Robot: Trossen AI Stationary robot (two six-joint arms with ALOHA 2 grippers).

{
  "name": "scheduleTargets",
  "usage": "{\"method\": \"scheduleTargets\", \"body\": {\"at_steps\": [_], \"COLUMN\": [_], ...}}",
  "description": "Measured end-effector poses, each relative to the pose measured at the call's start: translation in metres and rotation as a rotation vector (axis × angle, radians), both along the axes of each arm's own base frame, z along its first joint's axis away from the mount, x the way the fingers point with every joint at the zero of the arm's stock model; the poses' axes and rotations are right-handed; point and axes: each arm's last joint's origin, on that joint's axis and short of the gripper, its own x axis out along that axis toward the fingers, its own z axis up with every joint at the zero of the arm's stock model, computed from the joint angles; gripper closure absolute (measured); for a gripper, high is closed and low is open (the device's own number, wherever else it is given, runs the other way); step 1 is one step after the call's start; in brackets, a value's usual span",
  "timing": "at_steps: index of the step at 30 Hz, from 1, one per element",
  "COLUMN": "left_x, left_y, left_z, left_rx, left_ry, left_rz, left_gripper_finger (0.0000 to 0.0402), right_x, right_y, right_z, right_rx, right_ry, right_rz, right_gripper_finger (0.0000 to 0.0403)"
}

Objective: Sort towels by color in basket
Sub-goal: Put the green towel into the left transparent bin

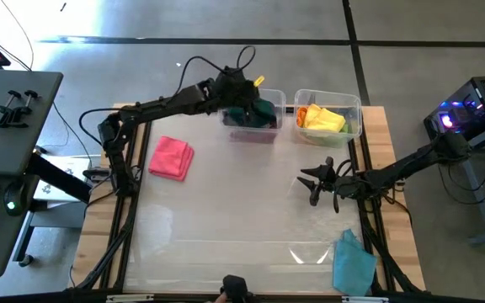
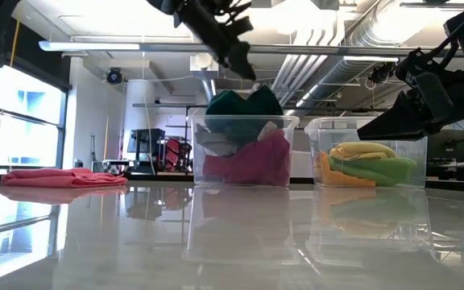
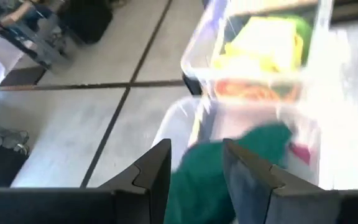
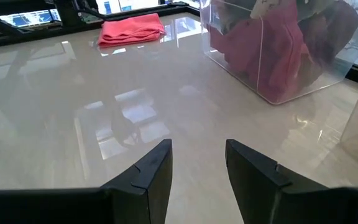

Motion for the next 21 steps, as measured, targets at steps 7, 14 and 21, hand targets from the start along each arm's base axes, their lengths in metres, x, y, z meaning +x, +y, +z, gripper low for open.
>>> {"method": "scheduleTargets", "body": {"at_steps": [7,14,21], "left_x": [0.002,0.005,0.016], "left_y": [0.024,0.065,0.076], "left_z": [-0.012,-0.068,-0.120], "left_rx": [-0.059,-0.232,-0.299], "left_ry": [-0.067,-0.025,0.084], "left_rz": [0.098,0.211,0.139], "left_gripper_finger": [0.0271,0.0271,0.0271], "right_x": [0.000,0.000,0.000], "right_y": [0.000,0.000,0.000], "right_z": [0.000,0.000,0.000], "right_rx": [0.000,0.000,-0.002], "right_ry": [0.000,0.001,0.000], "right_rz": [0.000,0.000,-0.004], "right_gripper_finger": [0.0258,0.0258,0.0258]}}
